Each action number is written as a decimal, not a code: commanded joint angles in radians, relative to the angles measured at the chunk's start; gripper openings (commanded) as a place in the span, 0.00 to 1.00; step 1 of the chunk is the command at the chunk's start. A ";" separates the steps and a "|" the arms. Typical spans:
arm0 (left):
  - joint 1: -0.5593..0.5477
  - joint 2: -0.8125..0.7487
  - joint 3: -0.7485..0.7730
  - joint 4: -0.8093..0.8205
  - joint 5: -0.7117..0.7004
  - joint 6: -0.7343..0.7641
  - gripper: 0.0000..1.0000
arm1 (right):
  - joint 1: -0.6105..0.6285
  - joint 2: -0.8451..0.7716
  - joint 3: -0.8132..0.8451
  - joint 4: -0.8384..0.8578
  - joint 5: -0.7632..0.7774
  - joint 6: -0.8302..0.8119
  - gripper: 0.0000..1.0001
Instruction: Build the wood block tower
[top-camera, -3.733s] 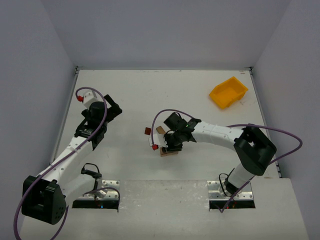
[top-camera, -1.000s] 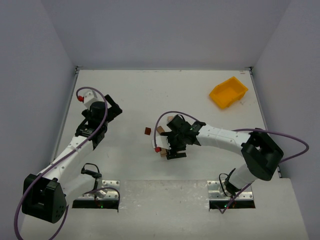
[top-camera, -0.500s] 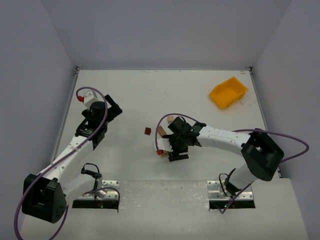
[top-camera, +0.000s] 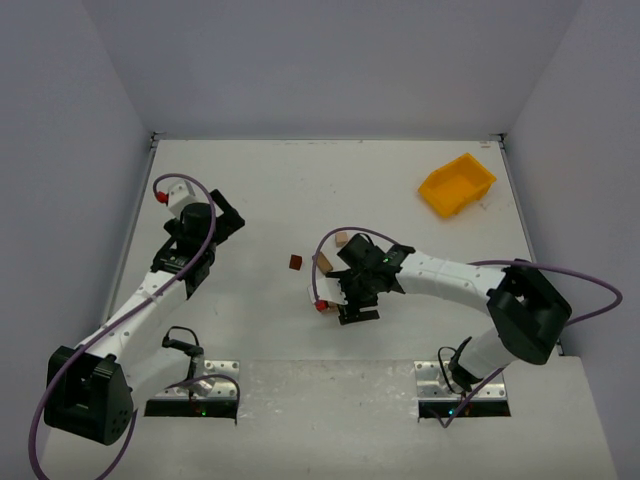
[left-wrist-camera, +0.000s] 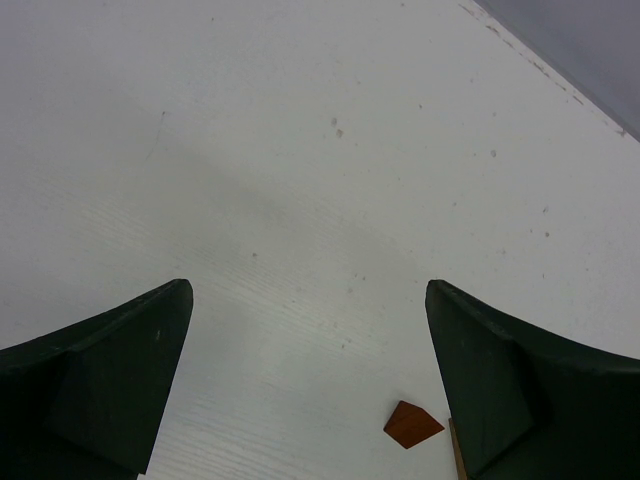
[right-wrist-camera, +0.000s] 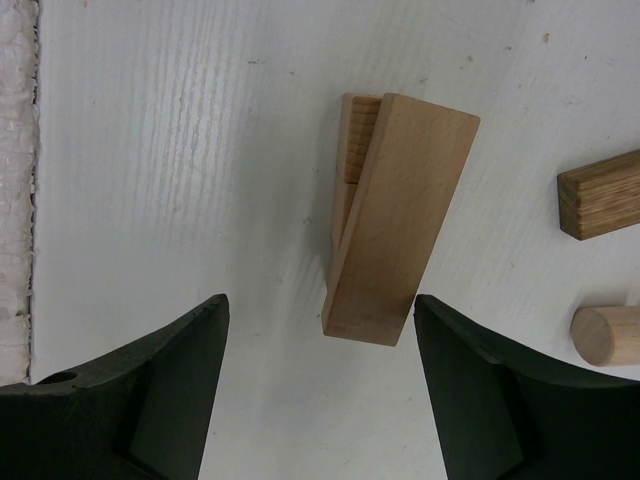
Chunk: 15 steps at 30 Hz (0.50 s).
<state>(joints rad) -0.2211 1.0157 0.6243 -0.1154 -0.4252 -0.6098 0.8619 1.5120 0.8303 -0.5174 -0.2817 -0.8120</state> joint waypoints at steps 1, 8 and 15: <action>0.006 -0.003 0.011 0.039 -0.003 0.005 1.00 | 0.005 -0.030 0.006 0.034 -0.002 -0.005 0.75; 0.006 -0.008 0.011 0.039 0.000 0.005 1.00 | 0.003 -0.021 0.010 0.149 0.068 0.060 0.77; 0.006 -0.016 0.006 0.039 0.001 0.007 1.00 | 0.003 -0.004 0.013 0.175 0.094 0.067 0.77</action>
<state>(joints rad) -0.2211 1.0157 0.6243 -0.1154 -0.4231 -0.6098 0.8616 1.5120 0.8299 -0.3947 -0.2081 -0.7587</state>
